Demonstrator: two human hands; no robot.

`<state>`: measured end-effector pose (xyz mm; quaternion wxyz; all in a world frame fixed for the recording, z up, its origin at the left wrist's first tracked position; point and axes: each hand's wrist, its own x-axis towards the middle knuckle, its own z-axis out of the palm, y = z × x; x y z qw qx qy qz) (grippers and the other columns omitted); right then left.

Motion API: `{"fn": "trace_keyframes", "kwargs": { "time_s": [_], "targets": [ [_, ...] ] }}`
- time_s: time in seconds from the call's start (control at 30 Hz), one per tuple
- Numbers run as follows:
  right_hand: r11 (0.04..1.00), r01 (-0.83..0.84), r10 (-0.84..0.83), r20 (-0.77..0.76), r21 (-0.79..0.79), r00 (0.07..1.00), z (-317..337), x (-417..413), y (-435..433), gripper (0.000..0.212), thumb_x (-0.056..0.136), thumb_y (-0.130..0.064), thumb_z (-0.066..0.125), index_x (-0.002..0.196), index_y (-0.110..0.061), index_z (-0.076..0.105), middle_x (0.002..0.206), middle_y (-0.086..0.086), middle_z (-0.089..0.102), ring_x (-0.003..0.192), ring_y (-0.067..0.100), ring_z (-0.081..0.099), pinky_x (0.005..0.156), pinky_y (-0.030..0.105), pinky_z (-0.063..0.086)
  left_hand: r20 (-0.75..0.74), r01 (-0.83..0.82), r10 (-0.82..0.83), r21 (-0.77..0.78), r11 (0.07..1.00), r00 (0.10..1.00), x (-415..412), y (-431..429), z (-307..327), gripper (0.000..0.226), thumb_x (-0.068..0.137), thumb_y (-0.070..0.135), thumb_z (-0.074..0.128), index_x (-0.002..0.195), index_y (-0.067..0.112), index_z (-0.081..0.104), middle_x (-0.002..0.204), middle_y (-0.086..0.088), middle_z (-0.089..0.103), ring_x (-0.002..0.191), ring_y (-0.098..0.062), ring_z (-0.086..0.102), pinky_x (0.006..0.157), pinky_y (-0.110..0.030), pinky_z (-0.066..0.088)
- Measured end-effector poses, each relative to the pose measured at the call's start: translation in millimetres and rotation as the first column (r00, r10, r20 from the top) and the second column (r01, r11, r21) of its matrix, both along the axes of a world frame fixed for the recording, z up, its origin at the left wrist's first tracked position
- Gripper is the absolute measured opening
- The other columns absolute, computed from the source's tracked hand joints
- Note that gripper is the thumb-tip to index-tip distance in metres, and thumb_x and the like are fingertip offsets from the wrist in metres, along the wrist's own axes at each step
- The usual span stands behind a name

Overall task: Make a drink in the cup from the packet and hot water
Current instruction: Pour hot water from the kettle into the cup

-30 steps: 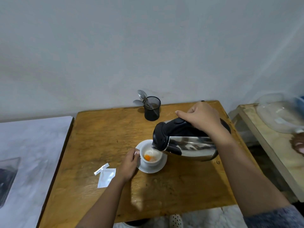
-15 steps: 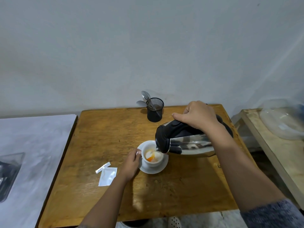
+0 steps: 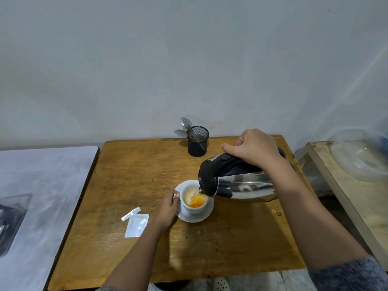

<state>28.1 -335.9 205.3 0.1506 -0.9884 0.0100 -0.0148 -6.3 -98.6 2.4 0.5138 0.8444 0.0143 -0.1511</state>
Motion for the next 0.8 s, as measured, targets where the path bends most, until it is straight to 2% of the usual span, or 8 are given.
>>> {"fn": "trace_keyframes", "kwargs": {
  "time_s": [0.17,0.37,0.5,0.63,0.8],
  "targets": [
    [1.0,-0.002,0.003,0.012,-0.012,1.0,-1.5,-0.2,2.2,0.055,0.076,-0.054,0.055,0.039,-0.02,0.033,0.038,-0.004,0.03,0.042,0.014,0.037,0.048,0.025,0.028,-0.004,0.004,-0.003,0.005,1.0,1.0,0.5,-0.2,0.3,0.025,0.098,0.026,0.035,0.105,0.015,0.055,0.107,-0.009,0.059,0.093,-0.016,0.052,0.075,-0.028,0.039],
    [1.0,-0.022,0.022,0.021,0.001,1.0,0.3,1.1,3.8,0.052,0.077,-0.054,0.055,0.042,-0.017,0.044,0.039,-0.005,0.034,0.044,0.015,0.042,0.05,0.026,0.033,-0.01,0.003,-0.003,0.012,1.0,1.0,1.5,-1.1,2.6,0.022,0.098,0.025,0.035,0.101,0.015,0.055,0.105,-0.008,0.059,0.09,-0.016,0.052,0.074,-0.029,0.039],
    [0.999,-0.036,0.036,0.029,-0.007,0.999,1.2,1.8,3.6,0.052,0.076,-0.055,0.056,0.042,-0.017,0.044,0.04,-0.005,0.036,0.046,0.016,0.044,0.05,0.026,0.033,-0.02,0.003,-0.003,0.014,1.0,1.0,1.4,-1.1,3.7,0.022,0.098,0.026,0.035,0.102,0.017,0.055,0.106,-0.008,0.059,0.093,-0.016,0.053,0.078,-0.03,0.041],
    [0.999,-0.043,0.043,0.029,-0.023,0.999,0.0,2.9,4.3,0.053,0.075,-0.056,0.055,0.042,-0.018,0.04,0.04,-0.005,0.036,0.046,0.017,0.043,0.051,0.028,0.033,-0.008,0.005,-0.005,0.022,1.0,1.0,0.6,-1.9,5.3,0.022,0.098,0.024,0.036,0.101,0.016,0.056,0.105,-0.007,0.059,0.09,-0.014,0.052,0.073,-0.028,0.039],
    [0.998,-0.048,0.049,0.032,-0.036,0.998,-1.5,3.6,5.0,0.051,0.075,-0.057,0.054,0.045,-0.017,0.046,0.041,-0.005,0.037,0.047,0.017,0.045,0.05,0.027,0.033,-0.012,0.004,-0.004,0.021,1.0,1.0,1.1,-1.2,6.0,0.023,0.097,0.024,0.036,0.104,0.015,0.056,0.107,-0.007,0.058,0.093,-0.016,0.052,0.078,-0.029,0.039]
  ]
}}
